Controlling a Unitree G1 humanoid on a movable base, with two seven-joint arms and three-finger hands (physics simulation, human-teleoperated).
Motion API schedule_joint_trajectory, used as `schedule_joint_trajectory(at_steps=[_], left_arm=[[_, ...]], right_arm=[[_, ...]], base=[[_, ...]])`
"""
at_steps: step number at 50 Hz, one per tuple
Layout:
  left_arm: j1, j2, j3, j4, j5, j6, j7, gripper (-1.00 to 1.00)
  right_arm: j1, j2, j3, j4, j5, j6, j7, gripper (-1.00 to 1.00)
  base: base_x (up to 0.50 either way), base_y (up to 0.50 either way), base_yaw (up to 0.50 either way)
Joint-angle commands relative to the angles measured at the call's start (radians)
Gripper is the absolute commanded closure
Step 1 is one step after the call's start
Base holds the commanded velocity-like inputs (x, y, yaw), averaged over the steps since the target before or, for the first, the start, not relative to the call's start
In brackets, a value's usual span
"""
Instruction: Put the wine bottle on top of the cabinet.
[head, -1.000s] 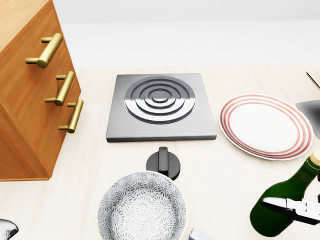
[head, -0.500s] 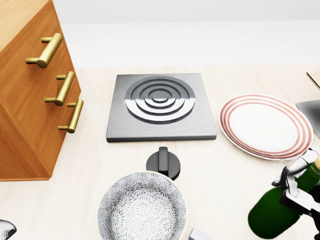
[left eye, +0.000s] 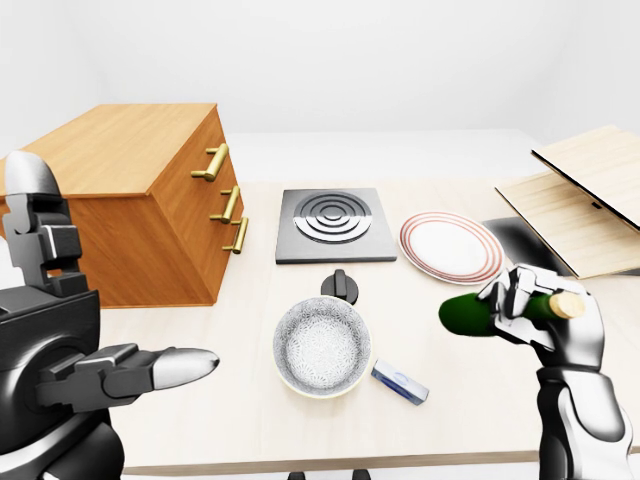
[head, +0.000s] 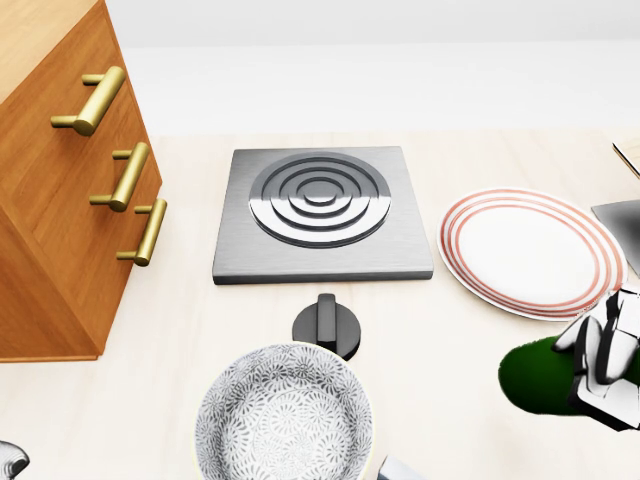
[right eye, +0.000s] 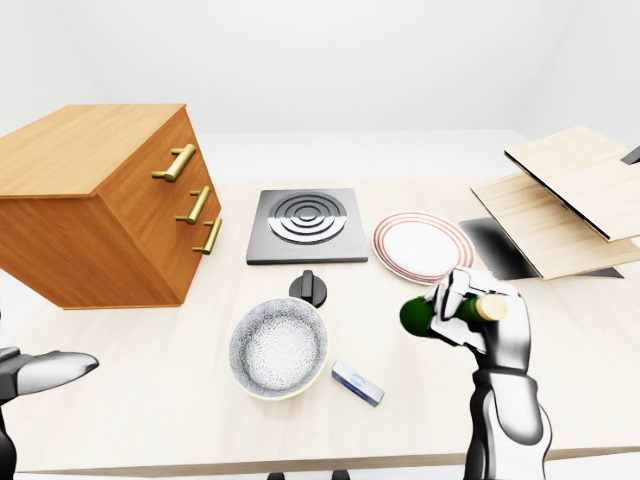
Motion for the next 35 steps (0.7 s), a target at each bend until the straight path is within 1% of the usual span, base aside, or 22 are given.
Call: schedule_joint_trajectory(at_steps=[1, 2, 5, 7, 8, 11, 20, 23, 28, 30, 31, 33, 35], left_arm=[[-0.019, -0.015, -0.001, 0.0, 0.006, 0.0, -0.005, -1.0], [-0.016, -0.015, -0.001, 0.0, 0.006, 0.0, -0.007, -1.0], [-0.015, 0.003, -0.001, 0.0, -0.013, 0.0, 0.011, -1.0], [-0.019, -0.005, -0.004, 0.0, -0.002, 0.0, 0.003, -1.0], [-0.014, -0.018, -0.004, 0.0, 0.009, 0.0, -0.009, -1.0], [-0.019, -0.024, 0.007, 0.0, 0.008, 0.0, -0.018, -1.0], [-0.026, -0.009, 0.003, 0.0, -0.002, 0.0, -0.001, -1.0], [-0.02, -0.02, -0.003, 0.0, 0.011, 0.0, -0.01, -1.0], [-0.028, -0.03, 0.004, 0.0, 0.019, 0.0, -0.02, -1.0], [-0.025, -0.048, 0.002, 0.0, 0.037, 0.0, -0.037, -1.0], [-0.033, -0.046, 0.006, 0.0, 0.034, 0.0, -0.035, -1.0], [-0.041, -0.069, 0.007, 0.0, 0.059, 0.0, -0.058, -1.0], [-0.044, -0.08, 0.008, 0.0, 0.068, 0.0, -0.068, -1.0]], right_arm=[[-0.028, 0.018, 0.044, -0.243, 0.011, 0.0, -0.11, 1.0], [-0.036, 0.017, 0.051, -0.27, 0.005, 0.0, -0.11, 1.0], [-0.057, 0.015, 0.066, -0.294, -0.01, 0.0, -0.113, 1.0], [-0.087, 0.003, 0.076, -0.312, -0.017, 0.0, -0.12, 1.0], [-0.101, -0.003, 0.078, -0.325, -0.019, 0.0, -0.125, 1.0], [-0.134, -0.015, 0.1, -0.359, -0.029, 0.0, -0.136, 1.0], [-0.171, -0.016, 0.18, -0.406, -0.072, 0.0, -0.154, 1.0], [-0.187, -0.017, 0.203, -0.416, -0.086, 0.0, -0.158, 1.0], [-0.219, -0.016, 0.237, -0.436, -0.097, 0.0, -0.171, 1.0], [-0.231, -0.016, 0.252, -0.437, -0.102, 0.0, -0.177, 1.0], [-0.234, -0.016, 0.256, -0.439, -0.103, 0.0, -0.178, 1.0], [-0.247, -0.015, 0.273, -0.444, -0.107, 0.0, -0.184, 1.0], [-0.261, -0.017, 0.293, -0.46, -0.116, 0.0, -0.191, 1.0]], base=[[0.0, 0.0, 0.0], [0.0, 0.0, 0.0], [0.0, 0.0, 0.0], [0.0, 0.0, 0.0], [0.0, 0.0, 0.0], [0.0, 0.0, 0.0], [0.0, 0.0, 0.0], [0.0, 0.0, 0.0], [0.0, 0.0, 0.0], [0.0, 0.0, 0.0], [0.0, 0.0, 0.0], [0.0, 0.0, 0.0], [0.0, 0.0, 0.0]])
